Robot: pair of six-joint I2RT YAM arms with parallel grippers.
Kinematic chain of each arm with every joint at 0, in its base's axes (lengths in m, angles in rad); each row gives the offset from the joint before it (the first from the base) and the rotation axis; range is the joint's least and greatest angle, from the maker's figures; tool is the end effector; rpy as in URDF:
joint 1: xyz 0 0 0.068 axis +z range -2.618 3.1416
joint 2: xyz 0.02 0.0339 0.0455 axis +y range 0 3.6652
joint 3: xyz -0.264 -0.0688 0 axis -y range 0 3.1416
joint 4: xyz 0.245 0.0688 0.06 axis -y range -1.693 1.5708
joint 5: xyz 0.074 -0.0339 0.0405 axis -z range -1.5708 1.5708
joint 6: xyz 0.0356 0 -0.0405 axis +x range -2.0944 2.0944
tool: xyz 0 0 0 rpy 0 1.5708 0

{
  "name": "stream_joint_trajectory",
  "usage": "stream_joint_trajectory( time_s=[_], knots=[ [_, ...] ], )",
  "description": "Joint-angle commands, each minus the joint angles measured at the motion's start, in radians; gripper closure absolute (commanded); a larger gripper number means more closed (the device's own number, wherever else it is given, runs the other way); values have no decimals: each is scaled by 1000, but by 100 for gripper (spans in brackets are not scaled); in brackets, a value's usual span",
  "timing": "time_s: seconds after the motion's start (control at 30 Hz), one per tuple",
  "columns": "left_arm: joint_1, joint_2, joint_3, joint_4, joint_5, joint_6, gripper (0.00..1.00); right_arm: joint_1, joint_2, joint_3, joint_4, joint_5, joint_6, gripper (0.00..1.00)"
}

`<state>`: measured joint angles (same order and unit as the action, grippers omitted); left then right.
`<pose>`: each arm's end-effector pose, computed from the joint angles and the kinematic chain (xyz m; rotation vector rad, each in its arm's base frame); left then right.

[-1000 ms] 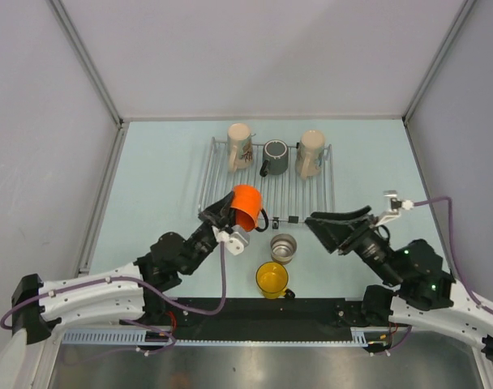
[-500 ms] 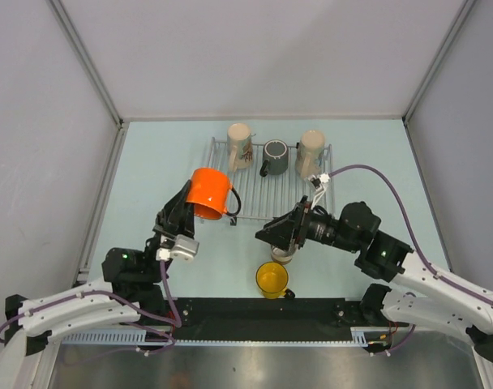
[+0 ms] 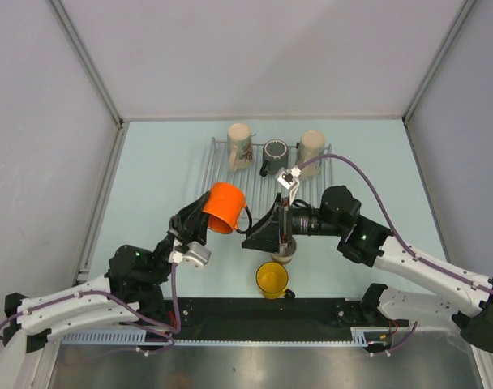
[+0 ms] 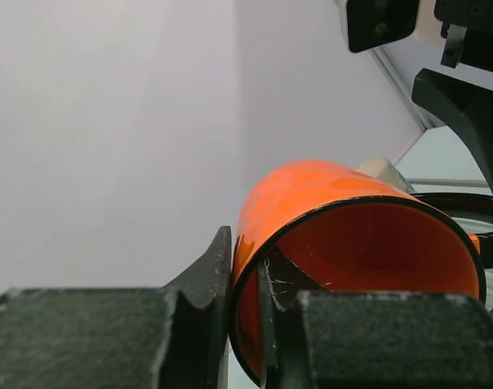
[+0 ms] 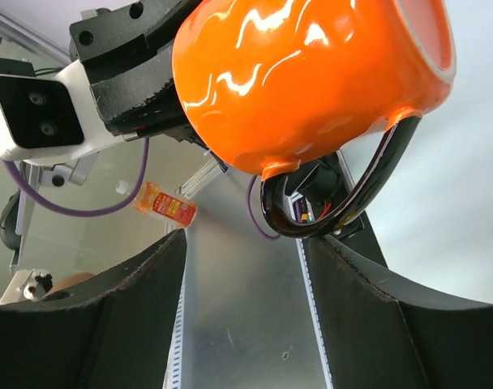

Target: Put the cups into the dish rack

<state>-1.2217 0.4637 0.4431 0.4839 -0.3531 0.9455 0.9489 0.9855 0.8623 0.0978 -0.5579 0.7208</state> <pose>0.0547 -0.1143 0.3345 0.8186 0.7908 -0.0502 0.1180 0.1970 0.3603 -0.7133 1.7535 1.6680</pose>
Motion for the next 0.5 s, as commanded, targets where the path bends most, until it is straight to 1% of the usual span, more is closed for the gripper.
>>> stream_joint_trajectory(
  time_s=[0.0,0.1,0.27,0.37,0.4,0.43,0.47],
  knots=[
    [-9,-11,78,48,40,-47,100,-1,19,46,126,-68,-9,33],
    [-10,-17,101,21,32,-71,100,-18,33,17,166,-86,5,33],
    [-10,-28,137,-37,43,-129,100,-65,77,-23,310,-146,69,33],
    [-10,-34,152,-64,49,-155,100,-85,116,-34,422,-181,124,34],
    [-9,-34,155,-65,49,-162,100,-87,137,-43,501,-189,141,34],
    [-10,-36,158,-67,48,-163,100,-90,148,-54,537,-189,156,34],
    [-10,-37,158,-67,48,-165,99,-90,163,-58,569,-191,189,37]
  ],
)
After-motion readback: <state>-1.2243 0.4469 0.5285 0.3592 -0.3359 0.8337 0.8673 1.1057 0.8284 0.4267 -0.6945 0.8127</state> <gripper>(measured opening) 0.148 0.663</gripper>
